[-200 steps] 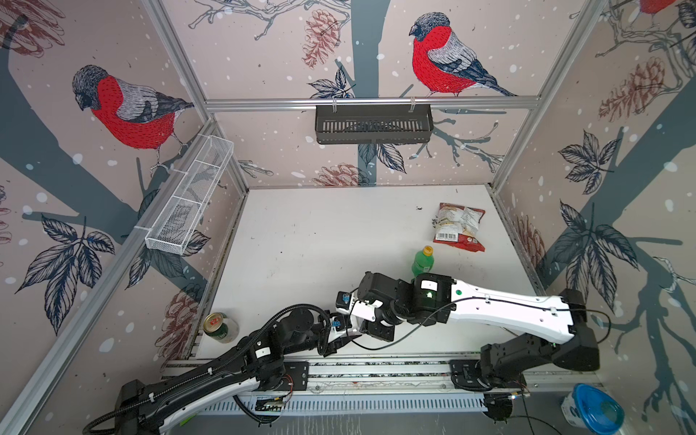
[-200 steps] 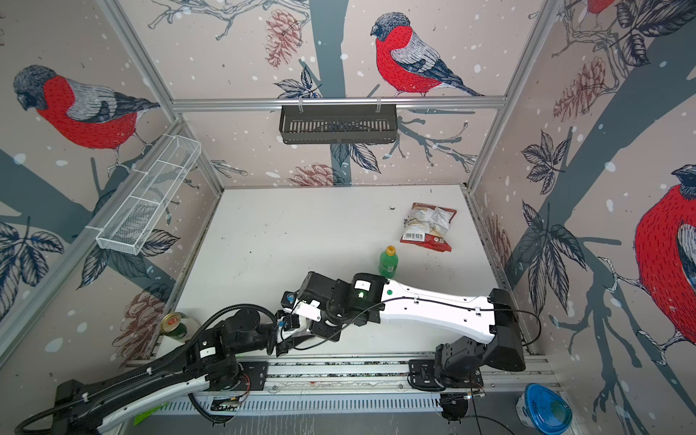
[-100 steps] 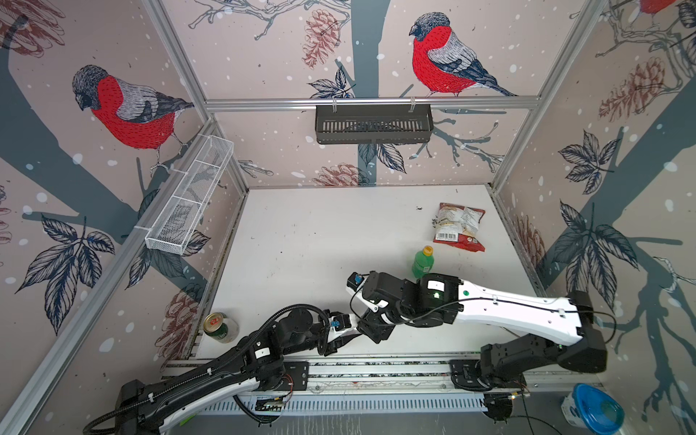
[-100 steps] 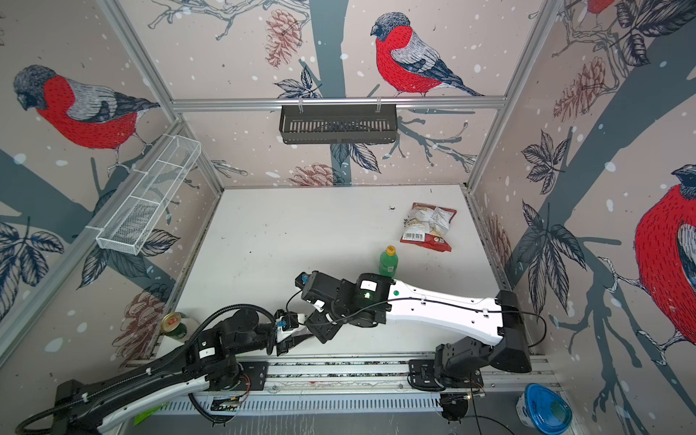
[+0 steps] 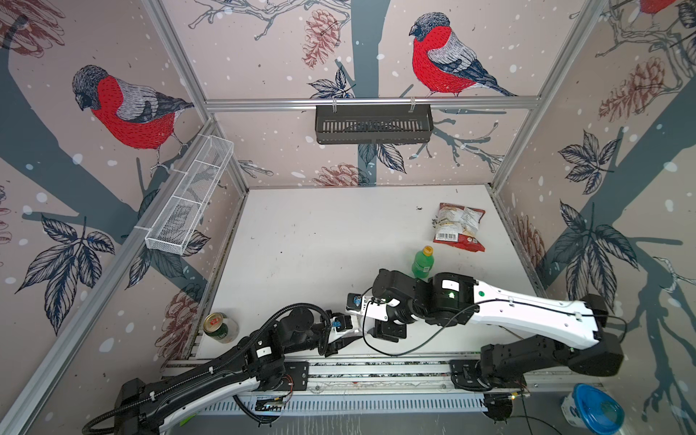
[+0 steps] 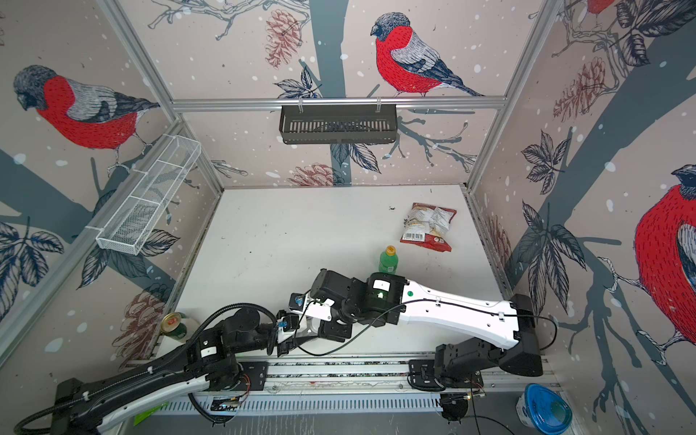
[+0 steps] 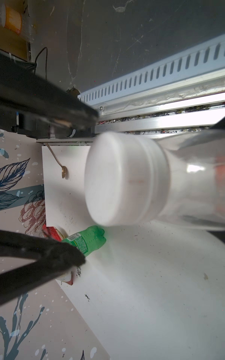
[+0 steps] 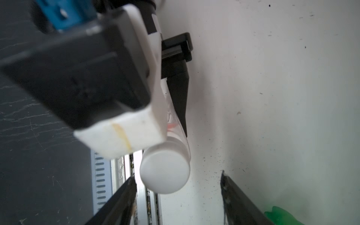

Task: Screw on the bottle caps
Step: Screw the bottle cap onto the plastic bottle.

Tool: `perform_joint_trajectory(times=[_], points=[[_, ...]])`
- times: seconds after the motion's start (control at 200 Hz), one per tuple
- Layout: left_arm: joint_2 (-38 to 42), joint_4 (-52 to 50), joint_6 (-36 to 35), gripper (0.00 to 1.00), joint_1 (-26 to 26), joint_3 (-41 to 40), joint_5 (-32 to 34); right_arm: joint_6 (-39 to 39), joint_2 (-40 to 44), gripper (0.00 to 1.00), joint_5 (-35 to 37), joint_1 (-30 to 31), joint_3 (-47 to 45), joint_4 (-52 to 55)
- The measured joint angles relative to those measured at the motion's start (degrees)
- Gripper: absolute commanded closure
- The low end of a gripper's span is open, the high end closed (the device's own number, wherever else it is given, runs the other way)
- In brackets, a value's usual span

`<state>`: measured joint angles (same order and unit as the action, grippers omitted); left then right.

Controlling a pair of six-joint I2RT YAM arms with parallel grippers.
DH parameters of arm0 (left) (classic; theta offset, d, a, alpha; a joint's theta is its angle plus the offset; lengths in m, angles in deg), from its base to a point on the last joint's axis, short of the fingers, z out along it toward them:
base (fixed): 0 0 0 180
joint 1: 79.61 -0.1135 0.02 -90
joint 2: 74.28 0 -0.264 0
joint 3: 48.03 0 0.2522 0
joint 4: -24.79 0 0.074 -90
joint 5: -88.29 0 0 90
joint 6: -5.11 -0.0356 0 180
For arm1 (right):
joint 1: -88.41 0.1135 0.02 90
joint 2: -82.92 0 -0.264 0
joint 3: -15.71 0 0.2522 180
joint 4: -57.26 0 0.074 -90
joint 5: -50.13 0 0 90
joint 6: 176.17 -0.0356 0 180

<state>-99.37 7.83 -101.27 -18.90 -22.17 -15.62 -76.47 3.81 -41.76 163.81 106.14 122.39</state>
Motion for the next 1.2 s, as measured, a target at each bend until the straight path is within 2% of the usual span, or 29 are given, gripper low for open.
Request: perform_joint_trajectory(times=[0.255,0.4,0.525,0.715,0.876,0.981,1.021,1.091,1.201], points=[[-0.2,0.1,0.2,0.64,-0.1,0.0,-0.6,3.0,-3.5,0.51,-0.7,0.6,1.4,0.6],[0.3,-0.2,0.2,0.64,-0.1,0.0,-0.4,1.6,-3.4,0.69,-0.7,0.8,1.0,0.2],[0.7,-1.1,0.3,0.64,-0.1,0.0,0.5,-2.7,-3.0,0.86,-0.8,-0.1,0.0,-1.2],[1.5,-3.8,1.3,0.64,-0.2,0.0,4.9,-15.2,-4.9,0.90,-1.0,-1.8,0.0,-2.6],[1.5,-5.7,0.1,0.64,-0.2,-0.1,7.7,-28.3,-5.9,0.90,-1.1,-2.2,-1.5,-5.1],[1.5,-6.5,-0.8,0.64,-0.2,-0.1,9.3,-34.1,-6.7,0.86,-1.0,-2.2,-1.6,-5.8],[1.6,-6.5,-1.1,0.64,-0.2,-0.1,9.7,-35.7,-6.8,0.79,-1.0,-2.2,-1.6,-5.9],[1.8,-6.5,-1.5,0.64,-0.1,-0.1,10.1,-37.6,-6.7,0.59,-1.0,-2.2,-1.5,-6.0],[2.3,-5.4,-1.7,0.64,-0.1,-0.1,10.9,-40.2,-6.0,0.46,-0.6,-2.4,-1.2,-5.8]])
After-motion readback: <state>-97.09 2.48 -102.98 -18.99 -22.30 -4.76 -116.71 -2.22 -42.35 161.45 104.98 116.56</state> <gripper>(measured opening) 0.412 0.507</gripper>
